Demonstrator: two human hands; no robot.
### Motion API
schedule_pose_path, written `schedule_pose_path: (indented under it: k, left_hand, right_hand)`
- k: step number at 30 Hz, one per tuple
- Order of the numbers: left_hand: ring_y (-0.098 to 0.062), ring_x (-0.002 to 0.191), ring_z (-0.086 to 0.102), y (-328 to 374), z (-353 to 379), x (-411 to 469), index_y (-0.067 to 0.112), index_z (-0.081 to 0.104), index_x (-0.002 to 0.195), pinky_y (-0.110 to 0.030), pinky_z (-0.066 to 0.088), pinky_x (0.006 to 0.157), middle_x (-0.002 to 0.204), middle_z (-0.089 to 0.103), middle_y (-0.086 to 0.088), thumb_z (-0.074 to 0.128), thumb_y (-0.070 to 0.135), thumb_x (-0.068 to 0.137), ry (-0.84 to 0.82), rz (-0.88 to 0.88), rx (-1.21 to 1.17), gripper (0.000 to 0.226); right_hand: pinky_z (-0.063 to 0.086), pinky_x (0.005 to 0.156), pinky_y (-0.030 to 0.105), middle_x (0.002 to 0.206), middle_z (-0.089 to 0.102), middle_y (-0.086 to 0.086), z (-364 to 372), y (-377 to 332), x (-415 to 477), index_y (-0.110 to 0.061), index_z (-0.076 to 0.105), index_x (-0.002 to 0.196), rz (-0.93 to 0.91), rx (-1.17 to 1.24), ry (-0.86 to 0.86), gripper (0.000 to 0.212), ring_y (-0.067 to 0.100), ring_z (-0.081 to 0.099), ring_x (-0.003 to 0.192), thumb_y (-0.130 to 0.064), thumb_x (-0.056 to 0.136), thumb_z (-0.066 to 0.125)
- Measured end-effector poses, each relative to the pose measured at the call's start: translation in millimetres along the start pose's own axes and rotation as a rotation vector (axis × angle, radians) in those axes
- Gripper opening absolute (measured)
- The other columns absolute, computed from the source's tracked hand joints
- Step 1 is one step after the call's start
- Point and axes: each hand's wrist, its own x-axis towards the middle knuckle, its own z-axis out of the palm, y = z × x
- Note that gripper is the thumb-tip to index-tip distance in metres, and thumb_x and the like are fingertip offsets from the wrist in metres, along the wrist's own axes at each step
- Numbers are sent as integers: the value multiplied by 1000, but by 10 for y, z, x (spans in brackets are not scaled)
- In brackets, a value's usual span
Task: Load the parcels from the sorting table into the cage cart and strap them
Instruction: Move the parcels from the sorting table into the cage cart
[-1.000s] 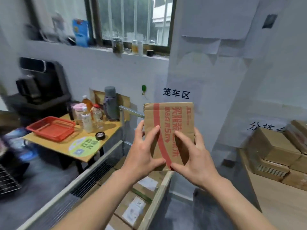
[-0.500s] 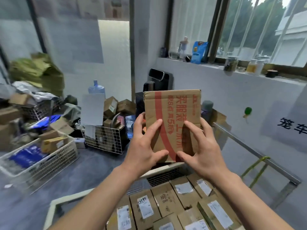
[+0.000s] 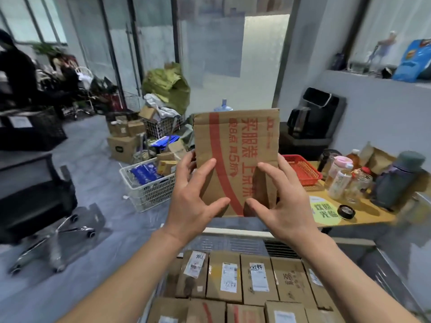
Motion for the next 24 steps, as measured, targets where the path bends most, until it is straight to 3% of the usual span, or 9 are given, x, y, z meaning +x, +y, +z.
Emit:
schedule_pose_path:
  k: [3, 4, 8, 10, 15, 18, 20, 24]
  left_hand:
    - [2, 137, 26, -183, -185, -76, 16, 52, 138, -13, 24, 114, 145, 24, 4, 89, 26, 63, 26, -31, 22, 83]
    - [7, 138, 23, -255, -233, -97, 15, 53, 137, -10, 22, 113, 146, 24, 1, 90, 23, 62, 29, -38, 29, 85]
    - [16, 137, 15, -603, -407, -142, 14, 53, 138, -7, 20, 111, 147, 22, 0, 91, 20, 63, 14, -60, 29, 84]
    - [13, 137, 18, -806, -489, -135, 17, 52, 138, -10, 25, 112, 147, 20, 8, 87, 27, 65, 10, -71, 15, 81]
    - [10, 138, 21, -1309, -686, -80, 21, 50, 138, -18, 31, 113, 147, 21, 5, 84, 32, 65, -2, -95, -16, 81]
    - [6, 138, 23, -1586, -737, -68, 17, 51, 138, -11, 25, 112, 147, 22, 0, 88, 25, 64, -26, -106, -31, 82]
    - [-6, 136, 29, -1747, -712, -111, 17, 51, 137, -8, 23, 112, 147, 22, 0, 90, 23, 64, -62, -120, -30, 84]
    - [-17, 134, 36, -2030, -529, -377, 18, 50, 138, -5, 21, 110, 149, 25, -7, 91, 21, 63, -153, -167, -52, 85]
  right_hand:
    - [29, 113, 19, 157, 38, 10, 240, -137, 63, -18, 53, 137, -7, 29, -17, 73, 16, 32, 147, -19, 72, 87]
    - [29, 113, 17, 156, 39, 11, 326, -171, 85, -18, 53, 136, -12, 32, -19, 72, 15, 33, 146, -19, 72, 87]
    - [21, 106, -1, 155, 39, 12, 689, -300, 151, -14, 56, 134, -20, 35, -41, 70, -21, 17, 137, -14, 71, 88]
    - [22, 104, -2, 156, 38, 11, 881, -361, 187, -13, 56, 134, -10, 46, -50, 70, -25, 16, 134, -13, 72, 87]
    - [32, 106, 6, 159, 34, 8, 1364, -497, 328, -20, 51, 137, 18, 32, -59, 71, -20, 20, 137, -17, 74, 85]
    - [38, 106, 18, 159, 34, 6, 1622, -552, 355, -22, 50, 137, 57, 27, -62, 71, -14, 26, 137, -17, 75, 84]
    - [36, 104, 17, 159, 34, 5, 1782, -533, 313, -21, 50, 137, 92, 4, -72, 70, -16, 25, 134, -17, 76, 84]
    - [41, 103, 22, 157, 35, 3, 2062, -398, 53, -22, 49, 137, 199, -15, -123, 69, -3, 35, 132, -20, 77, 82]
